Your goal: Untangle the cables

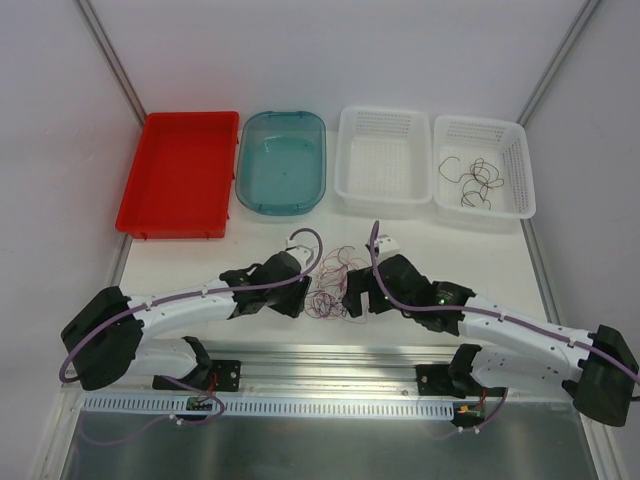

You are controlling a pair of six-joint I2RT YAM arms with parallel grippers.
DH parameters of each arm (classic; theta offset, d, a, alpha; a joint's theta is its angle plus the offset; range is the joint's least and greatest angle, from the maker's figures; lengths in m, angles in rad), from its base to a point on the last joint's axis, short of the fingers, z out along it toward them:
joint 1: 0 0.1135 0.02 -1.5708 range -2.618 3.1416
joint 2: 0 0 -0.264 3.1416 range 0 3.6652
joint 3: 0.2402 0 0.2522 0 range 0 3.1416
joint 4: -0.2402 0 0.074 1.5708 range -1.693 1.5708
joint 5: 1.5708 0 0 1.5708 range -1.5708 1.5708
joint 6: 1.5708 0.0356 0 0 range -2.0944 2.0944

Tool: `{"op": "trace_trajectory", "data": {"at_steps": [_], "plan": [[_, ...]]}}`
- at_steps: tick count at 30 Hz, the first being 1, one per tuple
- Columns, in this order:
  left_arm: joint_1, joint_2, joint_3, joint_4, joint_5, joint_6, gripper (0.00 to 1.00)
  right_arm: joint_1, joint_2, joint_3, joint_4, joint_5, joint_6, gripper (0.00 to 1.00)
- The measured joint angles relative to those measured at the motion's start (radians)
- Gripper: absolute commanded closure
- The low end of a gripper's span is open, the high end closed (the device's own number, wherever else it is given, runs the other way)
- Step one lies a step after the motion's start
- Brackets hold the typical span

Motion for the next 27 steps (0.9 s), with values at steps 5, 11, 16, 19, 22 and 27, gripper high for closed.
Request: {"op": "trace_trajectory", "data": {"at_steps": [5,11,16,19,22,27], "plan": [[0.005,0.043,0.0,0.05,0.012,0.031,0.86,0.016,0.035,0.014,0.011,0.0,0.0,0.02],[0.006,0.061,0.0,0.064,0.062,0.056,1.0,0.032,0.097,0.031,0.04,0.0,0.0,0.02],[0.006,0.02,0.0,0.069,0.12,0.065,1.0,0.039,0.171,0.033,0.081,-0.003,0.001,0.02],[0.006,-0.037,0.0,0.07,0.139,0.064,1.0,0.04,0.236,0.045,0.12,-0.016,0.005,0.02],[0.006,-0.087,0.0,0.071,0.143,0.064,1.0,0.042,0.299,0.06,0.163,-0.029,0.013,0.03],[0.006,-0.156,0.0,0.064,0.146,0.063,1.0,0.043,0.396,0.082,0.227,-0.017,0.025,0.21]]}}
